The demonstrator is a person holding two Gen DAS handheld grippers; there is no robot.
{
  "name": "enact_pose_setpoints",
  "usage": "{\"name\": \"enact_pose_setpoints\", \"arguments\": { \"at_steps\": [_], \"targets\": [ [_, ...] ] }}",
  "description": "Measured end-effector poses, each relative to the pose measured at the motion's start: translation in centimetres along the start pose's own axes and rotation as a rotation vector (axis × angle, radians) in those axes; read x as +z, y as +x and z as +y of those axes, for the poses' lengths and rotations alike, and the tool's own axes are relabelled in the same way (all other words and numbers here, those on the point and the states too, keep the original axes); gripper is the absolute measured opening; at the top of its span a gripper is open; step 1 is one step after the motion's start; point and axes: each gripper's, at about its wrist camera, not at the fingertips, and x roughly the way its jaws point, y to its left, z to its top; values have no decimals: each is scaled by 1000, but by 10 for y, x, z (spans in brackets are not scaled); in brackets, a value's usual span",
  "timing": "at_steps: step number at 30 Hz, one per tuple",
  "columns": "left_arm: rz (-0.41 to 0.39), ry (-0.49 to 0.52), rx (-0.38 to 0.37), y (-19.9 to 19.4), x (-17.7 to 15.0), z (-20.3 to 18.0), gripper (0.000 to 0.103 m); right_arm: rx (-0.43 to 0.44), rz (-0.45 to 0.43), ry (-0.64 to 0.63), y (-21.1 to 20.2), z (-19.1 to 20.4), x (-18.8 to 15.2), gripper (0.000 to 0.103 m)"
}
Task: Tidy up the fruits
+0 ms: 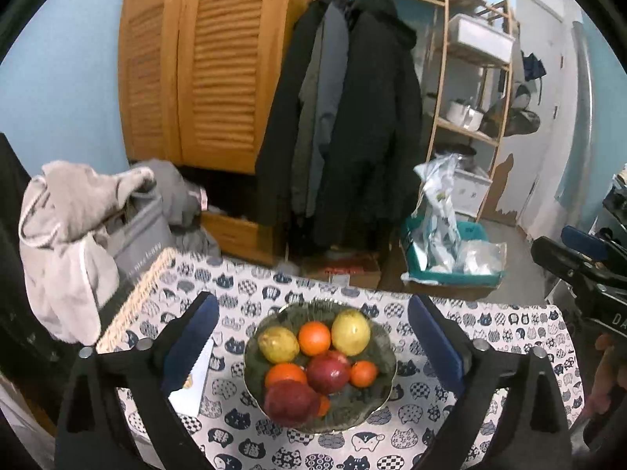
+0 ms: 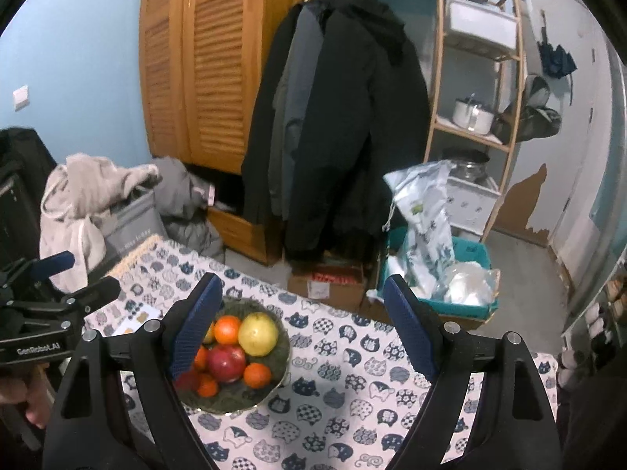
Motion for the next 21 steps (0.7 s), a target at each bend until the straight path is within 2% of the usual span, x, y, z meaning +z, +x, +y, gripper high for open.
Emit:
{"name": "enact_pose_setpoints", "arguments": {
  "at_steps": [9,21],
  "targets": [
    [-69,34,-25,-26,11,-17,102,-54,-90,22,-44,-17,-1,84],
    [-123,39,-28,-43,17,-29,102,-109,-143,61,-67,-41,-11,84]
  ]
}}
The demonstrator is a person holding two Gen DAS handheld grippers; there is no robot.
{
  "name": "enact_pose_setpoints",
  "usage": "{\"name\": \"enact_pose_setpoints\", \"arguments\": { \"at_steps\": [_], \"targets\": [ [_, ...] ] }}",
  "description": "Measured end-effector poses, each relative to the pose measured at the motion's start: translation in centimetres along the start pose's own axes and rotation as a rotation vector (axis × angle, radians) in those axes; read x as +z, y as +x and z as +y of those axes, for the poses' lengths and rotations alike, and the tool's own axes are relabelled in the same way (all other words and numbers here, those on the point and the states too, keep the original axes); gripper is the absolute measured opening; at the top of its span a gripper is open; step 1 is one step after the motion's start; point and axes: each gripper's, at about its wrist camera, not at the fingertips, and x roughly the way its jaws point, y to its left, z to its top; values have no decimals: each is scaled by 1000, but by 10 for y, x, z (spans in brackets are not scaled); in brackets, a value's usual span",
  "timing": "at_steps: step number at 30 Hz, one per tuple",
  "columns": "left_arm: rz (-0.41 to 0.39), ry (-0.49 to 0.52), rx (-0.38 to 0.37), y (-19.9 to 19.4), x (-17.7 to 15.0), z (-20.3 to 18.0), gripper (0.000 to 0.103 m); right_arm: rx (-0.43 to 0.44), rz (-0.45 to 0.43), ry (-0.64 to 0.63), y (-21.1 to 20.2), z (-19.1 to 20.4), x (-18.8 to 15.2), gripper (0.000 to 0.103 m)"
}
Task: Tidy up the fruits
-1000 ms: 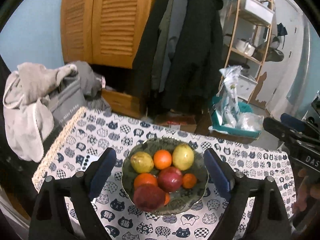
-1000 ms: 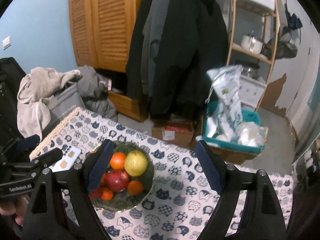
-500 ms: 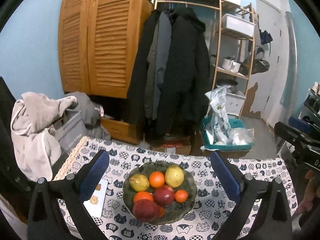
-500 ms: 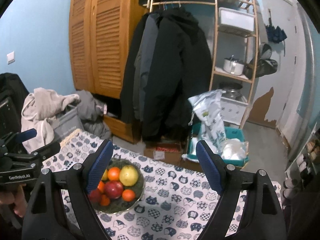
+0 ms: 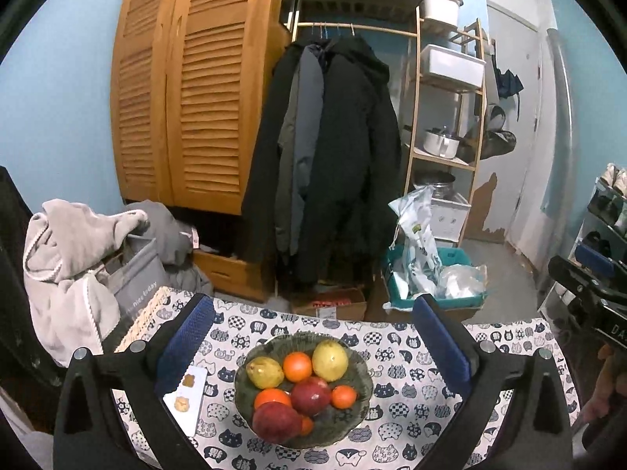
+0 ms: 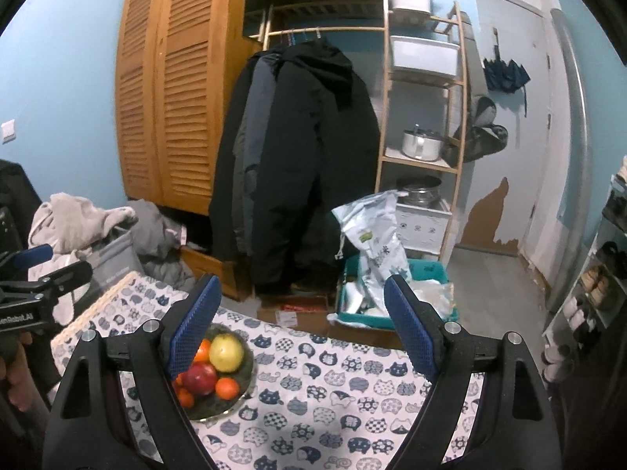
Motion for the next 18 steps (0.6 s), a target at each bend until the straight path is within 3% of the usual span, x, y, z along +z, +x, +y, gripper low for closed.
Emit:
{"name": "enact_pose_setpoints", "arguments": {
  "at_steps": [18],
  "targets": [
    [0,11,11,1,3,-6,102,-10,16,12,4,-8,-5,84]
  ]
}}
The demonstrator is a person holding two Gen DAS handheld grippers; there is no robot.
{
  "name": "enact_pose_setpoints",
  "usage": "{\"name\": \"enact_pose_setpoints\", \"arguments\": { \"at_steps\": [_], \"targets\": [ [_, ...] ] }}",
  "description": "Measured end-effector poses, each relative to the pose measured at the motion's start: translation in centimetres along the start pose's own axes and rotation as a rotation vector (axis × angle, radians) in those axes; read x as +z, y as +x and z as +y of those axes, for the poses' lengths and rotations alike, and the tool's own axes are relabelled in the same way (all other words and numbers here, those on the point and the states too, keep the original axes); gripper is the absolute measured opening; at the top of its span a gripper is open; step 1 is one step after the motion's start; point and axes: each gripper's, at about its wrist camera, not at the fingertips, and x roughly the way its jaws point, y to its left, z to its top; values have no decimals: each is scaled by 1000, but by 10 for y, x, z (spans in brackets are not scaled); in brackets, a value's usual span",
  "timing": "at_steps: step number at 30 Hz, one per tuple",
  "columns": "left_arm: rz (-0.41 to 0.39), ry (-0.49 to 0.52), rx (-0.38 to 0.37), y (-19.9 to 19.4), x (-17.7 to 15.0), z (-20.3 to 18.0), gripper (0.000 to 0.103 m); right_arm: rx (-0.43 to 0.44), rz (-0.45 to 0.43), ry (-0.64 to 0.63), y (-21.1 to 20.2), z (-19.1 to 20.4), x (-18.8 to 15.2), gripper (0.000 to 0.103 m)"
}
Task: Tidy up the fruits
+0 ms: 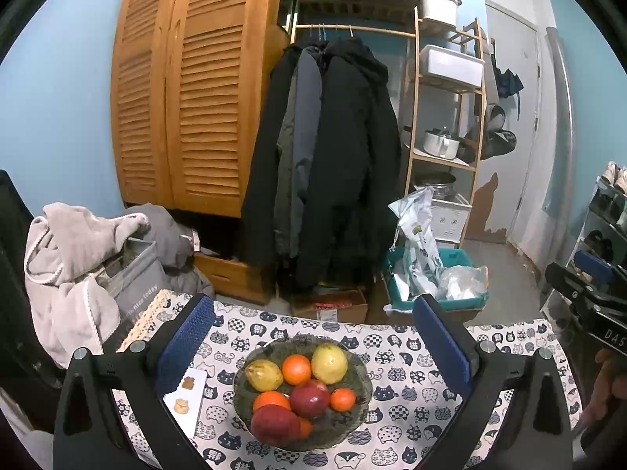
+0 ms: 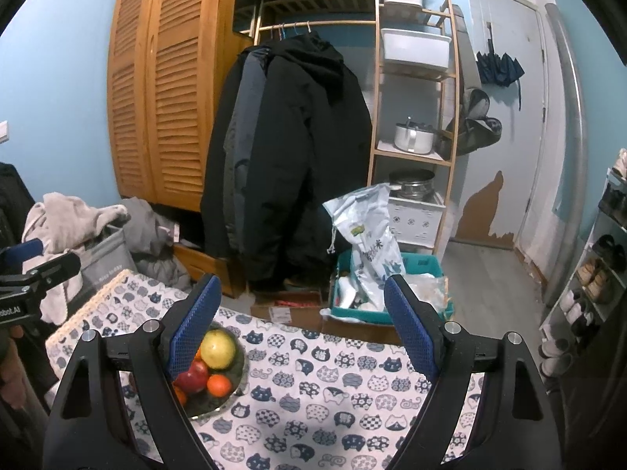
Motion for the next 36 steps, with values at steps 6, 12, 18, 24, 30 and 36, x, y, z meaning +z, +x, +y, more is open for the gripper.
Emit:
{"name": "enact_pose_setpoints", "arguments": {
  "at_steps": [6,12,18,24,30,36],
  "targets": [
    [-4,4,7,0,0,0,102,-1,-1,1,0,1,0,84],
    [-6,-2,12,0,0,2,102,-1,-1,-1,0,1,0,84],
    [-6,-3,17,-2,-1,3,102,-2,0,-2,0,1,0,84],
    [-8,-2,18,-2,-1,3,102,-2,-1,-4,0,0,0,84],
    [-6,2,18,-3,-1,2,102,-2,0,-4,0,1,0,84],
    [1,4,19,-2,0,3,102,-4,0,-5,0,2,1,84]
  ]
}}
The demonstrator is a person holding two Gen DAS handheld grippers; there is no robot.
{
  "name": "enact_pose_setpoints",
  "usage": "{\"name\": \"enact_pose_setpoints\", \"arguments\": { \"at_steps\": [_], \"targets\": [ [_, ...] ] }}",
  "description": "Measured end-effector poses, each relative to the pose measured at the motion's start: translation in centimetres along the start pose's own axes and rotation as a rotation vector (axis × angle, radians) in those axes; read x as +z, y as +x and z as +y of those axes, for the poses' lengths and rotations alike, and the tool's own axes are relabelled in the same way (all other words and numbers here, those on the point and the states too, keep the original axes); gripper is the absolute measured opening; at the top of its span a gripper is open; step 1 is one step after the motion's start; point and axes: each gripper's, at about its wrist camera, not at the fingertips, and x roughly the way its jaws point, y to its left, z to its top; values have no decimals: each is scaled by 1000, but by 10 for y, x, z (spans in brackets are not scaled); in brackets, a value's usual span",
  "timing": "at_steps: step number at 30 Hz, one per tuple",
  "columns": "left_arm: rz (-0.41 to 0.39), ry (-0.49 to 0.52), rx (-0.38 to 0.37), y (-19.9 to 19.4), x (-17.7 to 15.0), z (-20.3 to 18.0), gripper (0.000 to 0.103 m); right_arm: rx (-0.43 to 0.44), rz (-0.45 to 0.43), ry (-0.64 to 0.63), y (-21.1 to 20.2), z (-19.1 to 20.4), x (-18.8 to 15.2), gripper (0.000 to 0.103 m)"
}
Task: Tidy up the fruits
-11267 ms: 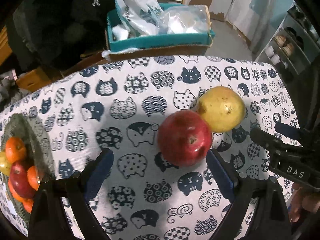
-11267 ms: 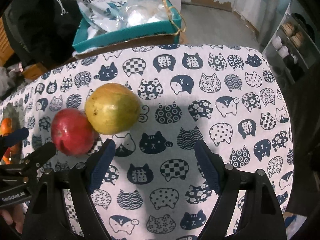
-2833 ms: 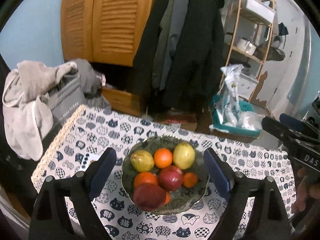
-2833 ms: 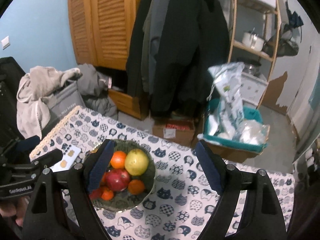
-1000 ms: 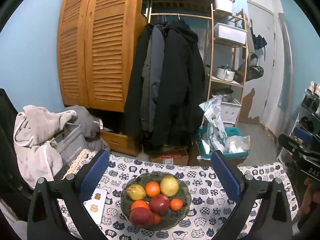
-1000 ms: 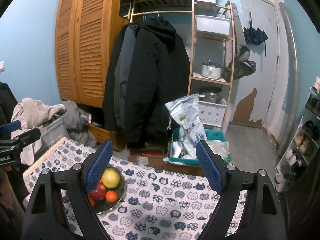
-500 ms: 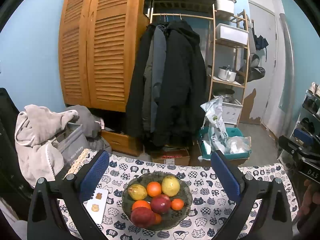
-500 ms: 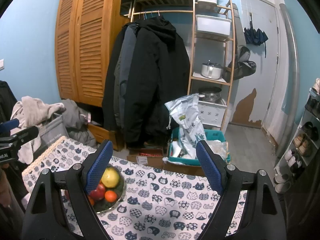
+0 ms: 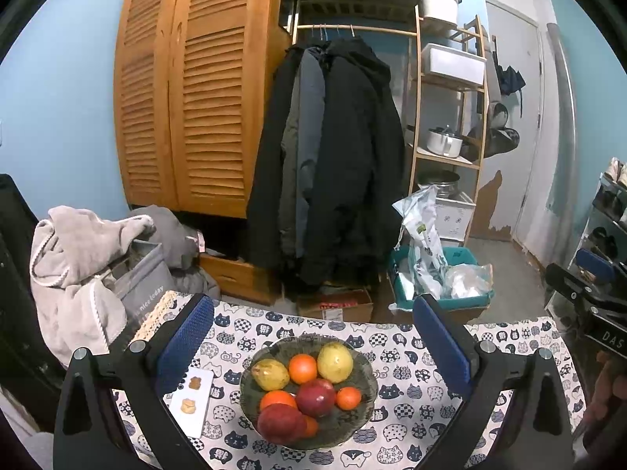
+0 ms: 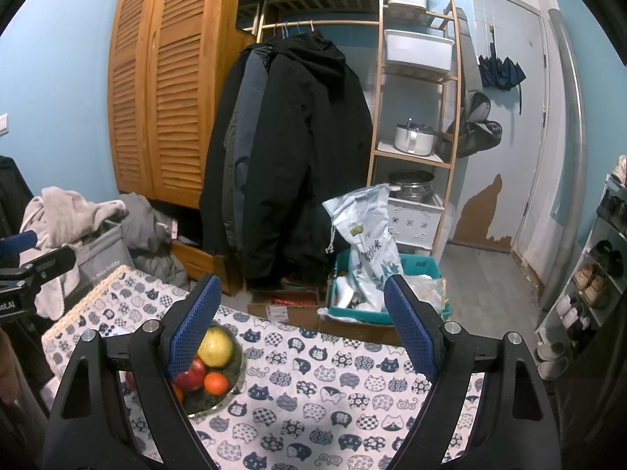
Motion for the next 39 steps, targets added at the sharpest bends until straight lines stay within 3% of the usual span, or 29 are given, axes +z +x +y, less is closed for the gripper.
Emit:
{"name": "enact_pose_setpoints", "arguments": {
  "at_steps": [39],
  "targets": [
    [-27,-14,35,-6,3,-3,103,2,1,-8,-1,0,0,84]
  ]
}}
